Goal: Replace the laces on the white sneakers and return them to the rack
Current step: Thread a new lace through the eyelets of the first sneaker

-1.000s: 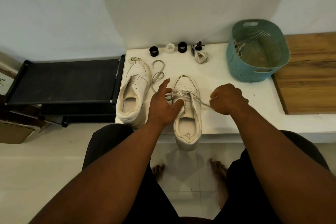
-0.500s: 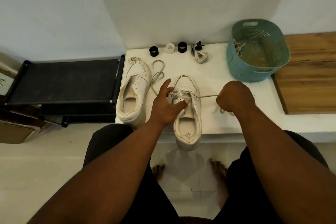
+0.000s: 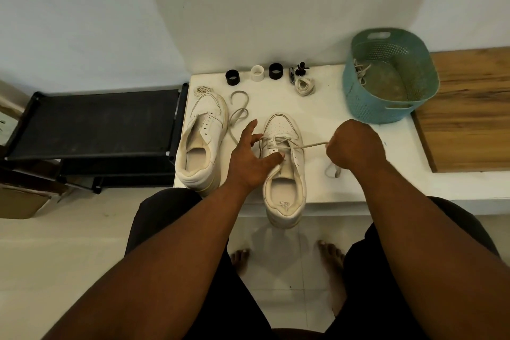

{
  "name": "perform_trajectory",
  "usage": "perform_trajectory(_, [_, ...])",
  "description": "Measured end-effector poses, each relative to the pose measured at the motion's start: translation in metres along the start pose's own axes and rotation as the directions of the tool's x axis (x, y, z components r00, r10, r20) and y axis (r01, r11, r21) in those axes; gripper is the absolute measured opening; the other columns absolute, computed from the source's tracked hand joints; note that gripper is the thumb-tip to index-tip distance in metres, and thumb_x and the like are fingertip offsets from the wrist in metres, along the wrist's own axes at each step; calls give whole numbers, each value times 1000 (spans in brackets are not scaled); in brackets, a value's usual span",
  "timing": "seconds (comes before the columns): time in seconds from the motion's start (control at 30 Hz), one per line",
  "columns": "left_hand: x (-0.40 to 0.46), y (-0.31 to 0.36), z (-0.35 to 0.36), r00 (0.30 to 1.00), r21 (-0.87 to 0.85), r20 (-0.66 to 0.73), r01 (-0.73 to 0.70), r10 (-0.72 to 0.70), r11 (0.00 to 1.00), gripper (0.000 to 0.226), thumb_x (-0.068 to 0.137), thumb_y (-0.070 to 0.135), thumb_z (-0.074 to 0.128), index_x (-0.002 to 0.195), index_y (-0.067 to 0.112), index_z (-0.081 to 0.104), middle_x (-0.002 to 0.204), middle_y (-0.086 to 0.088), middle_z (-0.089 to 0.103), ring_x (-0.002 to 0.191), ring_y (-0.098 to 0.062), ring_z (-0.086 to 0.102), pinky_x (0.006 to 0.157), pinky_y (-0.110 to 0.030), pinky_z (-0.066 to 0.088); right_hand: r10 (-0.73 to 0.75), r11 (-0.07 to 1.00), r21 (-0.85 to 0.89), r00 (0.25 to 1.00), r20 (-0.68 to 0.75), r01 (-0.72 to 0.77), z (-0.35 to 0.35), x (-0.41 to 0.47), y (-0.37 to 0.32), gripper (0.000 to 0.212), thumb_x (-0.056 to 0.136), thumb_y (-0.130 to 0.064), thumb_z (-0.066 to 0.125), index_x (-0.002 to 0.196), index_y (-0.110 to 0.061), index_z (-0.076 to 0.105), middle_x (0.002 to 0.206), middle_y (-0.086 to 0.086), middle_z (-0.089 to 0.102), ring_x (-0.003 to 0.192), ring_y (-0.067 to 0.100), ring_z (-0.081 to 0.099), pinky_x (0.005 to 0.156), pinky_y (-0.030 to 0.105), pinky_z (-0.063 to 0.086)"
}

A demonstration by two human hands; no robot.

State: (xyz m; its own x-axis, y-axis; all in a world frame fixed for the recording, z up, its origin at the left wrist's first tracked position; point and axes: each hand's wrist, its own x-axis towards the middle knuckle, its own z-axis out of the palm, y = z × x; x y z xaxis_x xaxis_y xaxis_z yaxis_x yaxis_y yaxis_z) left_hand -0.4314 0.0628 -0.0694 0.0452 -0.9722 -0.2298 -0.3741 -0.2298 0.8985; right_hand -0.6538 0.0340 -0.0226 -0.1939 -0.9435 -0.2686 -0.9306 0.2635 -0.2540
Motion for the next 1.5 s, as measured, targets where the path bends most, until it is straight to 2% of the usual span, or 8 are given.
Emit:
perform_trajectory(0.2, [-2,4,1,1000,1,-9,20,-20,1000,110,59,57,77,156,35,31,132,4,61,124,-7,53,107,-29,40,-283,949,168,955,86,266,8,-11,-17,28,92,-30,72,119,-22,74,139,4,57,127,23,55,104,32,40])
perform_trajectory(0.47, [0,10,1,994,80,-96,69,-61,994,95,72,31,84,154,35,37,125,7,68,114,-7,60,93,-21,41,-78,996,-32,994,73,81,6,1,-4,33,88,-47,73,90,-14,76,84,3,67,83,24,63,73,31,44])
perform_trajectory(0.73, [-2,17,-3,991,127,-127,60,-43,990,80,75,40,80,148,32,48,129,6,65,121,-11,58,98,-26,42,-188,977,134,967,173,166,-10,-13,-11,34,96,-43,64,88,-11,72,88,3,69,86,23,63,79,36,49])
perform_trajectory(0.83, [-5,30,-10,980,151,-133,-126,146,981,60,83,28,81,139,28,59,124,8,66,106,-6,61,94,-25,49,-239,825,545,967,90,153,-28,-29,-14,33,100,-40,61,86,-10,68,80,1,73,80,17,70,79,36,52])
perform_trajectory(1.0, [-18,64,-1,875,149,148,-480,460,865,35,90,28,72,125,31,70,110,14,72,83,-10,67,75,-25,54,-442,724,588,897,-8,362,-31,-49,-28,11,99,-24,64,93,-20,73,75,-7,71,70,14,65,71,37,55])
perform_trajectory(1.27, [-1,54,5,972,73,-169,-153,163,986,9,91,24,73,98,25,79,88,13,75,83,-4,69,85,-37,58,-183,730,636,968,-170,250,-37,-33,7,10,98,-20,65,94,-18,74,68,0,59,58,8,51,56,27,46])
perform_trajectory(1.4, [-3,61,2,959,129,20,-282,281,951,56,76,21,71,131,33,66,124,16,67,104,-6,61,92,-24,52,-282,789,509,938,-201,346,-24,-33,1,11,97,-18,65,90,-23,72,76,-17,63,72,2,57,67,22,41])
perform_trajectory(1.5, [-6,72,2,900,133,239,-403,366,905,44,84,25,74,127,30,71,109,13,75,100,-3,66,90,-19,50,-375,778,456,901,-216,433,-13,-37,-13,10,96,-18,66,91,-22,73,80,-21,64,79,-1,60,72,20,45])
